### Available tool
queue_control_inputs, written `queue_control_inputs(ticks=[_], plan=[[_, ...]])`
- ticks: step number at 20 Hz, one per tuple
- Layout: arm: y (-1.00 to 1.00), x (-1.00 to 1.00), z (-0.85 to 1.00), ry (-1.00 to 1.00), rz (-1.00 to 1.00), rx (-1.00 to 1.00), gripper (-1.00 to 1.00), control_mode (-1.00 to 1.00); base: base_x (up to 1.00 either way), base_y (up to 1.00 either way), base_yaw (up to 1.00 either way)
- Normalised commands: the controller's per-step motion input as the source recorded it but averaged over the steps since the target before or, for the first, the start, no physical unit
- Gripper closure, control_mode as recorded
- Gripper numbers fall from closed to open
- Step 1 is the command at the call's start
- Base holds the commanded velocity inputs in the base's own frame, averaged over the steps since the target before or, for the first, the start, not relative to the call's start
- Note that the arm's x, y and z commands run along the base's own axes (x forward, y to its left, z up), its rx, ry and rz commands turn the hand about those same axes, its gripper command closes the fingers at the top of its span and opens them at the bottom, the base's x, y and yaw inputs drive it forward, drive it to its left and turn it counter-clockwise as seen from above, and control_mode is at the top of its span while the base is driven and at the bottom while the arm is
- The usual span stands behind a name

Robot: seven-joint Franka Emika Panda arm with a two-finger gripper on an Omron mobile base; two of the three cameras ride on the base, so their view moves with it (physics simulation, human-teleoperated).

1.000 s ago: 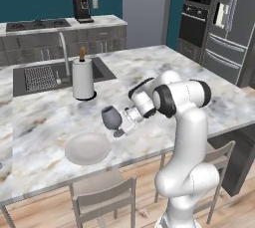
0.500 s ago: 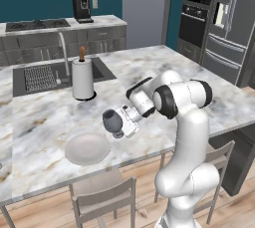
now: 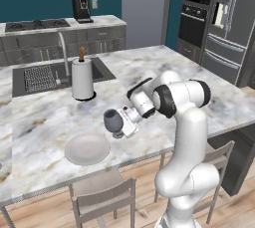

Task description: Retrieve the wine glasses from the counter and place one next to each plate.

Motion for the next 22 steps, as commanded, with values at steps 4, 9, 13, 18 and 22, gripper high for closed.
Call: queue_control_inputs(ticks=[4, 9, 13, 18, 22], plan=[[-0.39, -0.12, -0.55, 0.00, 0.00, 0.05, -1.00, -1.00, 0.00, 0.00, 0.00], [-0.26, -0.04, -0.48, 0.01, 0.00, 0.00, -1.00, -1.00, 0.00, 0.00, 0.00], [-0.10, 0.00, -0.57, 0.08, 0.00, 0.00, -1.00, -1.00, 0.00, 0.00, 0.00], [-0.35, 0.00, -0.40, 0.06, 0.00, 0.00, -1.00, -1.00, 0.00, 0.00, 0.00], [-0.38, 0.00, -0.31, 0.01, -0.01, -0.01, -1.00, -1.00, 0.00, 0.00, 0.00]])
